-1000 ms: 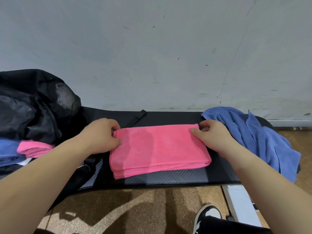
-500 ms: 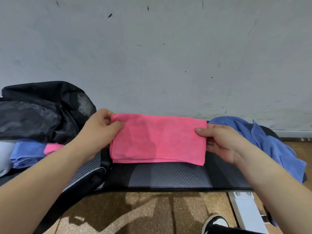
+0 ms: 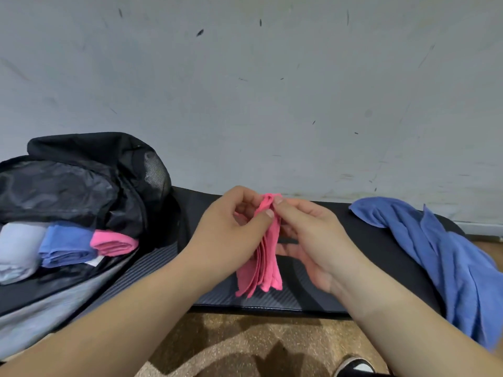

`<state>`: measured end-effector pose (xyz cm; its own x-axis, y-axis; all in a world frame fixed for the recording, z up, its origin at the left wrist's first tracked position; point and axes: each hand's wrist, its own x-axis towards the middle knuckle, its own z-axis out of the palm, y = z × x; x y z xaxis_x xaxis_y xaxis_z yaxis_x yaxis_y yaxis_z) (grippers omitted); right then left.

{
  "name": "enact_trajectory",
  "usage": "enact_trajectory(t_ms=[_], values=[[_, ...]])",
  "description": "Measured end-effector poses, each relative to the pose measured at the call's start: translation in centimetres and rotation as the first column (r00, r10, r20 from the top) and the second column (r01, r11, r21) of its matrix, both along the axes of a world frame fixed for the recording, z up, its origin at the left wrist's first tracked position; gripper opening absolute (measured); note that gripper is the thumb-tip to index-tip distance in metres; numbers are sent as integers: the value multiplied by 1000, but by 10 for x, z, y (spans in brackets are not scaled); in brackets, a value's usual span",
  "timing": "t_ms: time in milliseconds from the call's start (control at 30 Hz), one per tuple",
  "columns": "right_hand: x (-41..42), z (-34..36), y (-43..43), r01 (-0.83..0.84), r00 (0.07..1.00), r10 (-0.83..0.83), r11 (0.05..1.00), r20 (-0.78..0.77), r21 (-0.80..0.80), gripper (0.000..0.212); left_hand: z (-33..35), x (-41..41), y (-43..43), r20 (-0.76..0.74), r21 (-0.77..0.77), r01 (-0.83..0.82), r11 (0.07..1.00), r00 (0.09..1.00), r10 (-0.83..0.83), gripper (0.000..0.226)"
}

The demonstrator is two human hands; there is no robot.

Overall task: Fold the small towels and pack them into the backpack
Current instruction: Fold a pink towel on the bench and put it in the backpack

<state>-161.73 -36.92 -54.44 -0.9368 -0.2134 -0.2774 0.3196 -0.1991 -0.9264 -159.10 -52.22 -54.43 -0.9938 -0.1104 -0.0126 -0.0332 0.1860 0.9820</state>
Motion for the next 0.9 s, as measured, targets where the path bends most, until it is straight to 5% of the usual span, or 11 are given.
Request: enact_trajectory(t_ms=[133, 300, 467, 533, 600, 700, 767, 900], values=[[-3, -2, 2, 46, 998, -45, 999, -39, 24, 26, 1, 0, -2, 54, 87, 43, 995, 997, -48, 15], [3, -3, 1, -12, 998, 13, 1000, -59, 22, 31, -9, -1, -6, -44, -4, 47, 999, 998, -47, 17], [2, -6, 5, 40, 998, -40, 999, -49, -5, 33, -5, 4, -3, -5, 54, 238, 970, 971, -238, 38], [-3, -7, 11, 33, 997, -31, 999, -70, 24, 21, -6, 1, -6, -2, 48, 160, 986, 987, -160, 37], [-7, -6, 19, -14, 994, 21, 998, -103, 62, 11, -10, -6, -18, -70, -130, -4, 991, 998, -5, 38], [-11, -2, 31, -107, 989, 106, 994, -102, 4, 9, -11, -13, -37, -53, -236, -51, 970, 998, 40, 80], [-12, 1, 38, -152, 984, 146, 986, -101, -60, 15, -9, -13, -40, 75, -71, 52, 996, 996, -47, 96], [-15, -2, 41, -83, 989, 78, 996, -127, -31, 21, -5, -10, -30, 183, 297, 180, 938, 953, -241, 51]])
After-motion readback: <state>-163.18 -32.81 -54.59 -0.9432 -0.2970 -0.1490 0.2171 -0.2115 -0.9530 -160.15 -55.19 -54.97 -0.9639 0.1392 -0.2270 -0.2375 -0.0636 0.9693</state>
